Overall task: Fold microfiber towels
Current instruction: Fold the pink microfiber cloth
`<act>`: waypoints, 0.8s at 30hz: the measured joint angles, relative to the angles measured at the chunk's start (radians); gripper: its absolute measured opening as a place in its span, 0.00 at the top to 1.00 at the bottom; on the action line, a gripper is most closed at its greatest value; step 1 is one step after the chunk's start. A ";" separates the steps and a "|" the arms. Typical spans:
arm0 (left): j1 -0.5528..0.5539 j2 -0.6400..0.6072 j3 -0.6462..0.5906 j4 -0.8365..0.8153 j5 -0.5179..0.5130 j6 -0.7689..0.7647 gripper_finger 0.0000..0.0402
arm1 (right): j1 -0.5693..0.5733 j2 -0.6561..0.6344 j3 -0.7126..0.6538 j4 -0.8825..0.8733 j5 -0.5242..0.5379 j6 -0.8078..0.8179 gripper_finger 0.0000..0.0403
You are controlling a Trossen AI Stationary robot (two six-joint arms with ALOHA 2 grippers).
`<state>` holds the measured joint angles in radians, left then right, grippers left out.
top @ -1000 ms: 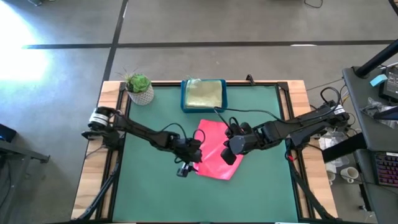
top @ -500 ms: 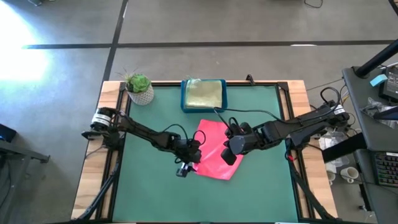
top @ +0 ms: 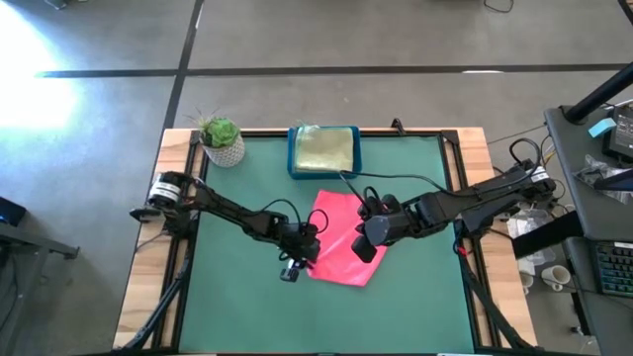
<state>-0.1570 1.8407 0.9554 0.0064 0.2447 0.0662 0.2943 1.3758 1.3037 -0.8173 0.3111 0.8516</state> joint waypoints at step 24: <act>0.000 -0.296 0.003 -0.213 -0.113 -0.008 1.00 | 0.162 0.000 -0.029 -0.020 -0.084 -0.051 0.96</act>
<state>-0.1574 1.5448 0.9587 -0.2067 0.1321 0.0578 0.4568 1.3758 1.2751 -0.8376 0.2268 0.8003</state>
